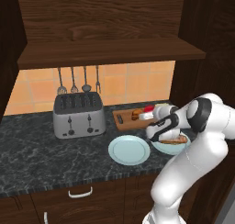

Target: From the different types of pastries on the counter, select a croissant and place it on the cutting board. Then retrieve a jar of jam from the cabinet and place it alongside the croissant on the cutting board.

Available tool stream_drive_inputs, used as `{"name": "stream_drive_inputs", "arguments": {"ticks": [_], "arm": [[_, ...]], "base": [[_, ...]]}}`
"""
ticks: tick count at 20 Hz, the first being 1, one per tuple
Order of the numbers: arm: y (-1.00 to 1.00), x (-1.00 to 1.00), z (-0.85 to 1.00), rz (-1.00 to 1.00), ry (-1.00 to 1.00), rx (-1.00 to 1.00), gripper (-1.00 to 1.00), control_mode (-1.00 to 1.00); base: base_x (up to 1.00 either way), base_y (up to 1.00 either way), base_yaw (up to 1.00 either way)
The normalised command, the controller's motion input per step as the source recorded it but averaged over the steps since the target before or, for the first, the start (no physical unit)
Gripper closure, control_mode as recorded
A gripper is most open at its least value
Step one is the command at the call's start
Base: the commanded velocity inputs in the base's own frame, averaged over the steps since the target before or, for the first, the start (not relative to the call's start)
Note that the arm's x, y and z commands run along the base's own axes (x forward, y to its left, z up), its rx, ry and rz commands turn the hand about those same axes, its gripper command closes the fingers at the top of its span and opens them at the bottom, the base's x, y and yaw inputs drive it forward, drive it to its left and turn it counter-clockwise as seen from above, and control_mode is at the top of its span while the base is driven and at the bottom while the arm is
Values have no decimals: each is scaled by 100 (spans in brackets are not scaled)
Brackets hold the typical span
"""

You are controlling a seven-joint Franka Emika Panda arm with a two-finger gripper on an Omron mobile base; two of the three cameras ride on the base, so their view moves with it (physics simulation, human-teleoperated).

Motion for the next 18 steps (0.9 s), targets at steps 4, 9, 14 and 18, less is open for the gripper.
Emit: {"name": "stream_drive_inputs", "arguments": {"ticks": [4,9,14,18], "arm": [[0,13,-18,0,2,0,100,-100],[0,1,-13,0,0,0,100,-100],[-4,8,-24,0,0,0,100,-100],[-8,17,-26,0,0,0,100,-100]], "base": [[0,0,0],[0,0,0],[0,0,0],[0,0,0]]}}
